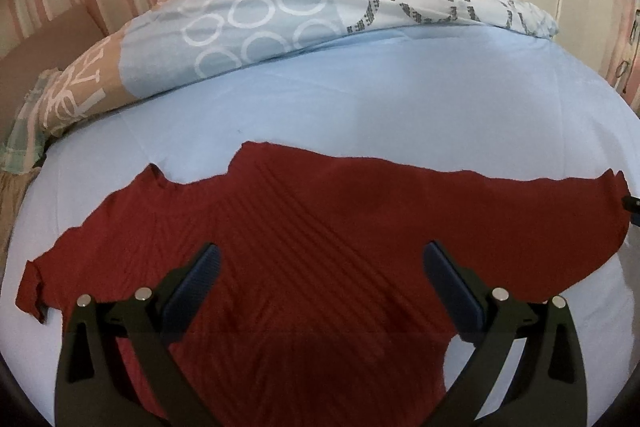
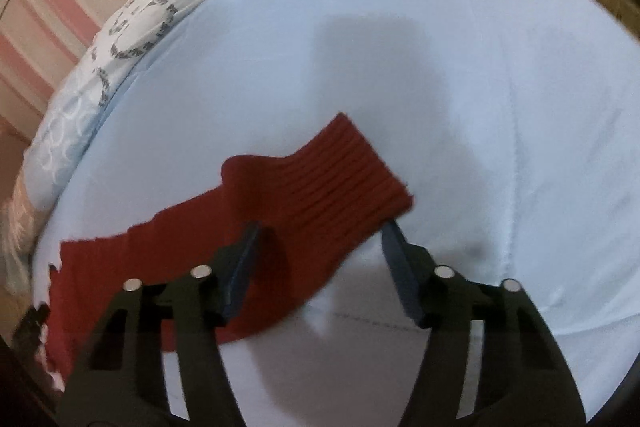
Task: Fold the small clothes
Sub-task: 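Reach the right gripper to the sweater sleeve cuff and grasp it, then carry the held sleeve across the sweater body and release it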
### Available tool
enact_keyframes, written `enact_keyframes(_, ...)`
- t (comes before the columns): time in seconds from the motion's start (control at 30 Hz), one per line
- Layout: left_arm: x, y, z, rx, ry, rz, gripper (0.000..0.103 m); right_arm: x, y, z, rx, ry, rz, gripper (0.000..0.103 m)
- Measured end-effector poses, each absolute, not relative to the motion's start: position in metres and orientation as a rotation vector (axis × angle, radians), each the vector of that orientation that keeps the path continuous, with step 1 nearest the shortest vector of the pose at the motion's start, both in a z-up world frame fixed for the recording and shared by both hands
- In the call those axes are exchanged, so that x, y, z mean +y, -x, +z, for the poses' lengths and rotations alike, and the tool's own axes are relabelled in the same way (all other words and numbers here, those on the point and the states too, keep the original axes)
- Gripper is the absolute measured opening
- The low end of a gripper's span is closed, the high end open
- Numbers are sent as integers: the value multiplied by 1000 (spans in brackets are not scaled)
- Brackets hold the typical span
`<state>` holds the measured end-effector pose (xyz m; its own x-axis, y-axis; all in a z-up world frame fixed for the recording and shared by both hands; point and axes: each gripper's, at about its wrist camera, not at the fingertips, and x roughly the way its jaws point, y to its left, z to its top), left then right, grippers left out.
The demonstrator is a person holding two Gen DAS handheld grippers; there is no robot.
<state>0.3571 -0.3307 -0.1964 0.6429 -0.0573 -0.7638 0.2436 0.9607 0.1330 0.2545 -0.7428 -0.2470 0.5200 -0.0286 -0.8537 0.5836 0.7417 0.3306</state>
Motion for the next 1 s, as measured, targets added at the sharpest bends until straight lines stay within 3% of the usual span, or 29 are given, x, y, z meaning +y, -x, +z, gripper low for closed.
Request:
enact_keyframes(0.13,-327,-356,-193,841,-253,-164,101,-746,-269,-248,985,-702,-435,54)
enact_keyframes(0.2,-325,-356,-191,840,-259,-160,101,-747,-278,-248,996,-695,-443,25)
enact_keyframes(0.3,-319,-353,-188,836,-260,-156,101,-745,-279,-245,991,-688,-434,18)
enact_keyframes(0.67,-255,-341,-167,804,-282,-107,101,-620,-247,-160,773,-356,-382,16)
enact_keyframes(1.0,-132,-346,-140,794,-231,-34,101,-410,-279,-102,685,-386,-84,16)
